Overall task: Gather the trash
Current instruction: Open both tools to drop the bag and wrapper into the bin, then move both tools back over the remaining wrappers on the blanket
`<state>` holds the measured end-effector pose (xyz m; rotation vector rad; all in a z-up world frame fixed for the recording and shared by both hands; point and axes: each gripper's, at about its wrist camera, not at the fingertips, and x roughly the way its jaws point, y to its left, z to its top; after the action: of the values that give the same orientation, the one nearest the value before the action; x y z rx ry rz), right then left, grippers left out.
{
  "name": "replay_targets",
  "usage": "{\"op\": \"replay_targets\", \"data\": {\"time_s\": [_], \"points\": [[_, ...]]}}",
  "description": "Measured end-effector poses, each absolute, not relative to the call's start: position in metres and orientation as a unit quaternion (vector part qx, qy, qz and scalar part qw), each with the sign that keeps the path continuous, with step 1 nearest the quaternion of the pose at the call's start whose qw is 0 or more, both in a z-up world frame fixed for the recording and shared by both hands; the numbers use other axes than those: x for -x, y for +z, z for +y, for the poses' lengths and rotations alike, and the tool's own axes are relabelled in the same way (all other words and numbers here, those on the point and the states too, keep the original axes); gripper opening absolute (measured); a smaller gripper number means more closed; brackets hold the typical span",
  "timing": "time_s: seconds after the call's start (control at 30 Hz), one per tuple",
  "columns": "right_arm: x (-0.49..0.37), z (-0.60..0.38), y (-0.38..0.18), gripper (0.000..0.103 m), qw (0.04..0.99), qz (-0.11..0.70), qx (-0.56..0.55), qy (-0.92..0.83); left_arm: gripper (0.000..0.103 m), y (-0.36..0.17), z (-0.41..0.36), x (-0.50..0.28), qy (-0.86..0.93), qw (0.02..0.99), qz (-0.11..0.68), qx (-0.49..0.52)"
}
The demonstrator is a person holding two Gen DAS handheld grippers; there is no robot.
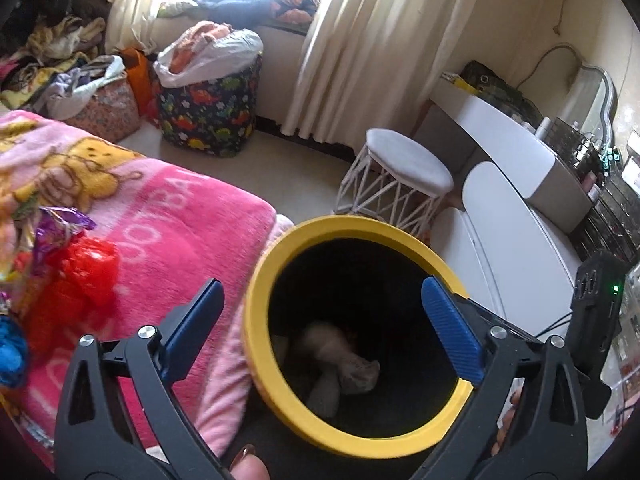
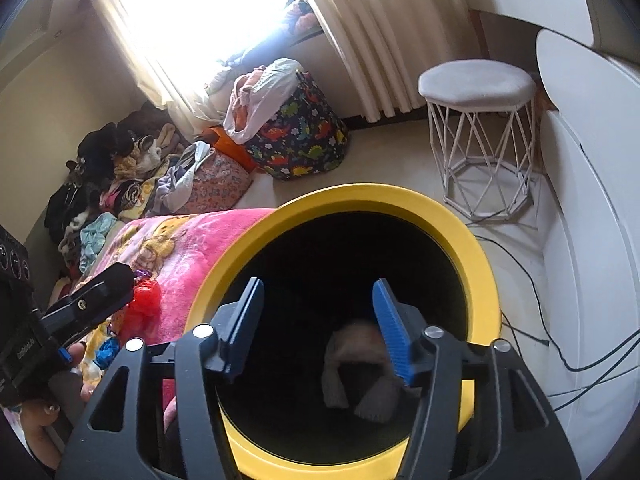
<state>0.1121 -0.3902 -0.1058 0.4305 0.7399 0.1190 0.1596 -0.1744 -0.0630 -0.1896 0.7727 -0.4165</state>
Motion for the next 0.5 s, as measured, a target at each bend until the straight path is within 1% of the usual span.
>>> {"op": "replay_targets", "data": {"time_s": [0.13, 0.3, 0.5], "points": [[-0.114, -0.381, -0.102, 0.06, 0.911, 0.356, -0.199, 0.066, 0.092, -0.057, -0.163, -0.157, -0.188, 0.908, 0.364, 0.092], [-0.117, -0.372, -0.097, 0.064, 0.913, 0.354, -0.189, 0.079, 0.092, -0.049, -0.149, -0.153, -0.175, 0.915, 0.351, 0.093], [-0.122, -0.348, -0.087, 0.065, 0.915, 0.351, -0.169, 0.106, 0.092, -0.041, -0.127, -0.151, -0.153, 0.924, 0.336, 0.101]]}}
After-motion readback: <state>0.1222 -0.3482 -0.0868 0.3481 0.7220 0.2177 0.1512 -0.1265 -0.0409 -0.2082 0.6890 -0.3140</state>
